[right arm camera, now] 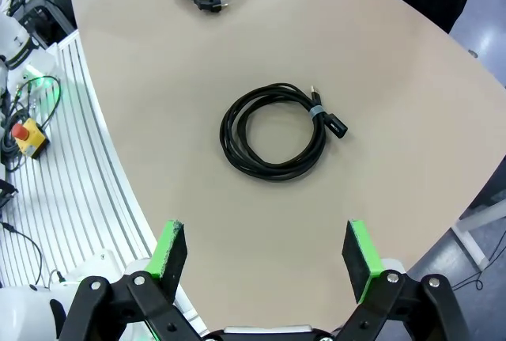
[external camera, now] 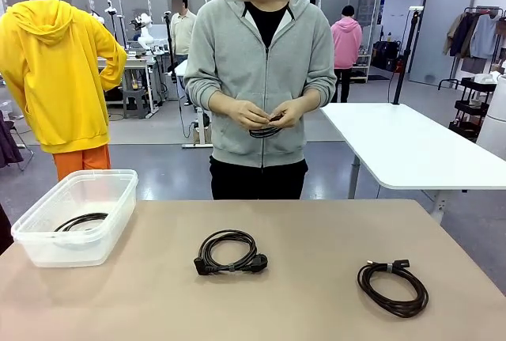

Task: Organize and store the cables.
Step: Place the Power Cable into the Organizing box.

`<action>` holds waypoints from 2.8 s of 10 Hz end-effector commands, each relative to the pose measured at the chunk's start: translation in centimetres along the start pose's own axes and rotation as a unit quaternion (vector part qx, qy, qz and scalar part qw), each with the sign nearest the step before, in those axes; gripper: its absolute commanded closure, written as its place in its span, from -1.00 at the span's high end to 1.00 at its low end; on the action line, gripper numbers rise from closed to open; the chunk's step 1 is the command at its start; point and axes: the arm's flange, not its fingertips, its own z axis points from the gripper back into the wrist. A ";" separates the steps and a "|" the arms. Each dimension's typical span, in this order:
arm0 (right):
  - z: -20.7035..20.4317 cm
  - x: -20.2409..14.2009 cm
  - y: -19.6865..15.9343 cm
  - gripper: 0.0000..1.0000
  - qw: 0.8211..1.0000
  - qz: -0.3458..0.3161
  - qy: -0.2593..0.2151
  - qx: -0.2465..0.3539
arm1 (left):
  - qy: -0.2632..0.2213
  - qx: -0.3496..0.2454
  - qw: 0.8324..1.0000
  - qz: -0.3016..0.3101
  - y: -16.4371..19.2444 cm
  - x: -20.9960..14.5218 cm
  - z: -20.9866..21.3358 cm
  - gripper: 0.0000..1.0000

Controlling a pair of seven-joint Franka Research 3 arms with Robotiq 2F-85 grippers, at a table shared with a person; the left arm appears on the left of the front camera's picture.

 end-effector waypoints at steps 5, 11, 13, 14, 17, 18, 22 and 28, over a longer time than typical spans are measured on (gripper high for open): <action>0.0 0.0 0.1 1.00 1.000 0.007 -0.010 -0.001 | 0.188 -0.056 0.972 -0.129 -3.5 17.5 -14.8 1.00; 0.0 0.0 0.1 1.00 1.000 0.007 -0.010 -0.001 | 0.295 -0.027 0.937 -0.184 -6.7 23.2 -33.2 1.00; 0.0 0.0 0.1 1.00 1.000 0.007 -0.010 -0.001 | 0.291 -0.046 0.934 -0.200 -6.9 23.7 -33.6 1.00; 0.0 0.0 0.1 1.00 1.000 0.007 -0.010 -0.001 | 0.287 -0.045 0.938 -0.189 -6.8 22.3 -33.5 1.00; 0.0 0.0 0.1 1.00 1.000 0.007 -0.010 -0.001 | 0.287 -0.045 0.938 -0.189 -6.8 22.3 -33.5 1.00; 0.0 0.0 0.1 1.00 1.000 0.007 -0.010 -0.001 | 0.287 -0.045 0.938 -0.189 -6.8 22.3 -33.5 1.00; 0.0 0.0 0.1 1.00 1.000 0.007 -0.010 -0.001 | 0.308 -0.057 0.934 -0.173 -5.8 25.0 -36.8 1.00; 0.0 0.0 0.1 1.00 1.000 0.007 -0.010 -0.001 | 0.362 -0.061 0.915 -0.166 -4.0 26.6 -45.2 1.00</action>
